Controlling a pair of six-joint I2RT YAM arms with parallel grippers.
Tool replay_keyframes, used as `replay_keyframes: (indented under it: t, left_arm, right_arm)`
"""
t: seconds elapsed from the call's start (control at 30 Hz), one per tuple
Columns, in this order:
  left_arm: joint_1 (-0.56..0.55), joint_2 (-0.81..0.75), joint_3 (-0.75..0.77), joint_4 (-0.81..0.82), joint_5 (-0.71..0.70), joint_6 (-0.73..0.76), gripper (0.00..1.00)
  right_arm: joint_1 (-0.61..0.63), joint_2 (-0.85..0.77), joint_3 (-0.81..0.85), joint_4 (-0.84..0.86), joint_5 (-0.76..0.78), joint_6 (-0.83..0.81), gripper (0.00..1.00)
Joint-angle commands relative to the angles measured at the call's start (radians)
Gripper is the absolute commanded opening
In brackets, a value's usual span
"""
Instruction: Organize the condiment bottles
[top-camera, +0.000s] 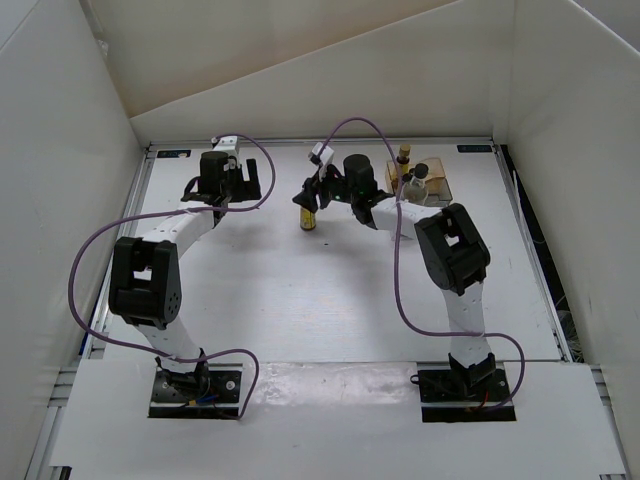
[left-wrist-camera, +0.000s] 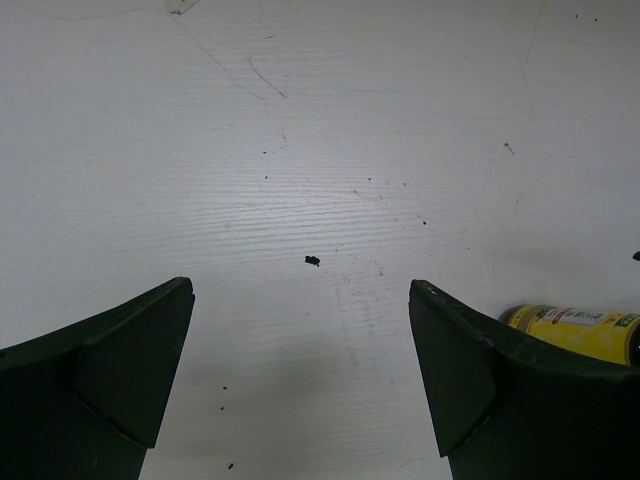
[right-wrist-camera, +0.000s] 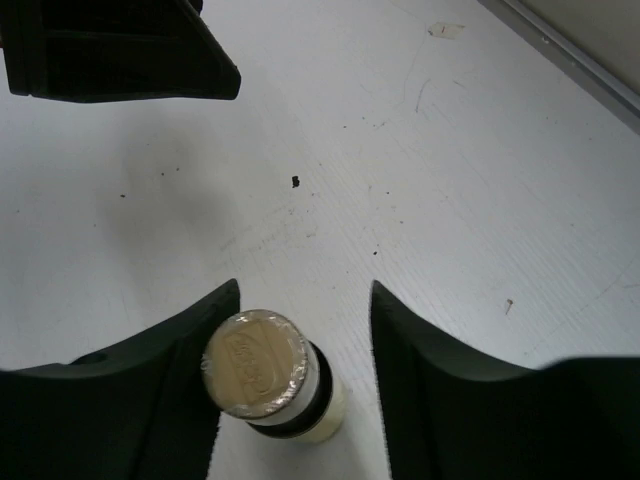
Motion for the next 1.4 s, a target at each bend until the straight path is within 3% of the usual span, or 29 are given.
replay_keyframes:
  t: [0.0,0.03,0.13,0.2,0.23,0.27,0.33,1.0,1.23,1.37]
  left_arm:
    - [0.007,-0.026,0.000,0.019,0.012,-0.007,1.00]
    - [0.007,-0.026,0.000,0.016,0.012,-0.008,1.00]
    - [0.007,-0.027,0.002,0.014,0.012,-0.011,1.00]
    - [0.006,-0.030,0.000,0.016,0.012,-0.013,1.00]
    - [0.007,-0.033,-0.001,0.016,0.012,-0.013,1.00]
    - [0.006,-0.033,0.000,0.014,0.012,-0.016,1.00]
    - [0.006,-0.038,-0.003,0.016,0.011,-0.014,1.00]
    - [-0.028,-0.082,0.014,-0.004,-0.008,0.012,1.00]
    - [-0.048,-0.069,0.043,-0.013,-0.011,0.018,1.00]
    - [-0.066,-0.058,0.063,-0.018,-0.012,0.021,1.00]
  right_arm:
    - [-0.007,0.003,0.033,0.035,-0.019,0.020,0.54]
    - [-0.005,0.002,0.031,0.038,-0.021,0.020,0.45]
    - [-0.007,-0.014,0.013,0.047,-0.016,0.022,0.38]
    - [-0.004,-0.018,-0.001,0.050,-0.014,0.019,0.28]
    - [-0.005,-0.034,-0.004,0.050,-0.011,0.016,0.22]
    - [-0.002,-0.038,-0.015,0.052,-0.007,0.008,0.09]
    - [-0.004,-0.063,-0.022,0.050,-0.007,0.000,0.00]
    - [-0.043,-0.538,-0.090,-0.095,0.027,-0.150,0.00]
    - [-0.178,-0.679,-0.070,-0.151,0.074,-0.193,0.00]
    - [-0.324,-0.747,-0.062,-0.149,0.085,-0.182,0.00]
